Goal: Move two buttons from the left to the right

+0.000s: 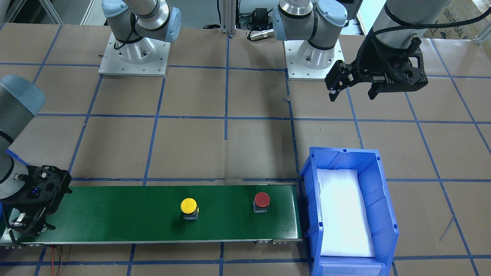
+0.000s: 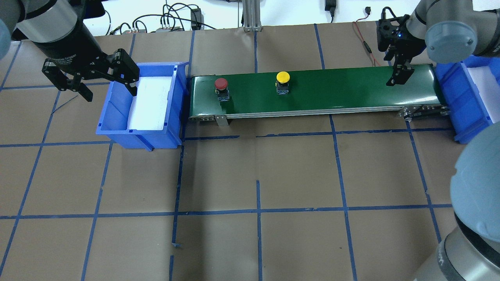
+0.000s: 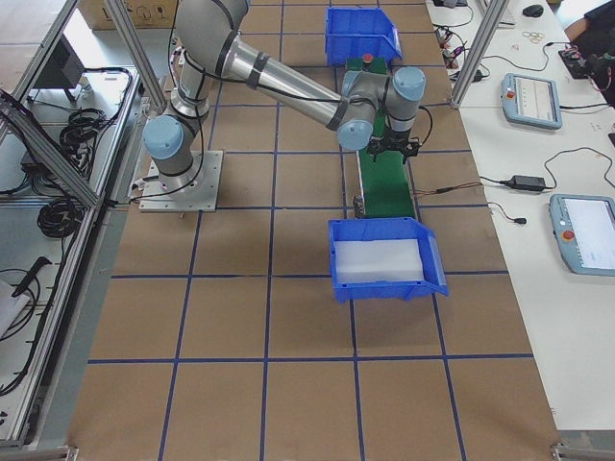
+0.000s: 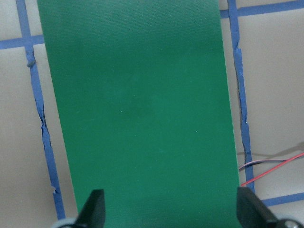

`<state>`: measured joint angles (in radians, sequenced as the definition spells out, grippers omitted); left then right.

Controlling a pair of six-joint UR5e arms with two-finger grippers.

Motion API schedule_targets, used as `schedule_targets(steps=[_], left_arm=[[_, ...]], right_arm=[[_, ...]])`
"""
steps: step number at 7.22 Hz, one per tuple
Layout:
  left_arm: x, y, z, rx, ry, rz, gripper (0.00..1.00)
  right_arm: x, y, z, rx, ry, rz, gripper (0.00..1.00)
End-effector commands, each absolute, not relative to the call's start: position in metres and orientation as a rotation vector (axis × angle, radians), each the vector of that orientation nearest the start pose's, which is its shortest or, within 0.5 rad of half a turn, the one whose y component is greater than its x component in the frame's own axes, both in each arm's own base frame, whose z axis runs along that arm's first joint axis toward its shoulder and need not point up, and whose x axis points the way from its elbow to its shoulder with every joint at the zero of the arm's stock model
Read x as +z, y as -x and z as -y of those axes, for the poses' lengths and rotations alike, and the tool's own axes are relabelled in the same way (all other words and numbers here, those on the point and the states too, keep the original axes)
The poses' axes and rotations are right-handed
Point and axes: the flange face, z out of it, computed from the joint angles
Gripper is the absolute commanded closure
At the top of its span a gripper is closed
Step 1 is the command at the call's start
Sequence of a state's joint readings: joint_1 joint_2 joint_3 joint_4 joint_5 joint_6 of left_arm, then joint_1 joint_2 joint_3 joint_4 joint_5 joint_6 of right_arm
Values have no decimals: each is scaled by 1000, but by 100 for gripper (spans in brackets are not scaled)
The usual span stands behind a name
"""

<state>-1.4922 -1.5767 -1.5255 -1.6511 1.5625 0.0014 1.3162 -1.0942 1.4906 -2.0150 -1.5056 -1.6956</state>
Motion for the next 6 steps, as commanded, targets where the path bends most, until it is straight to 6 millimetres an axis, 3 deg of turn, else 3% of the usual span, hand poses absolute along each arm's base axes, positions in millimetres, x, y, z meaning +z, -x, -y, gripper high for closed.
schedule_targets(steps=[1,6], left_arm=[[495,107,497,77,82,-3146,0],[487,105,494,116,69,-3133,0]], right_arm=[[289,30,673,-127,2072,-2354,0],[288,31,674,-147,2087,-2373,0]])
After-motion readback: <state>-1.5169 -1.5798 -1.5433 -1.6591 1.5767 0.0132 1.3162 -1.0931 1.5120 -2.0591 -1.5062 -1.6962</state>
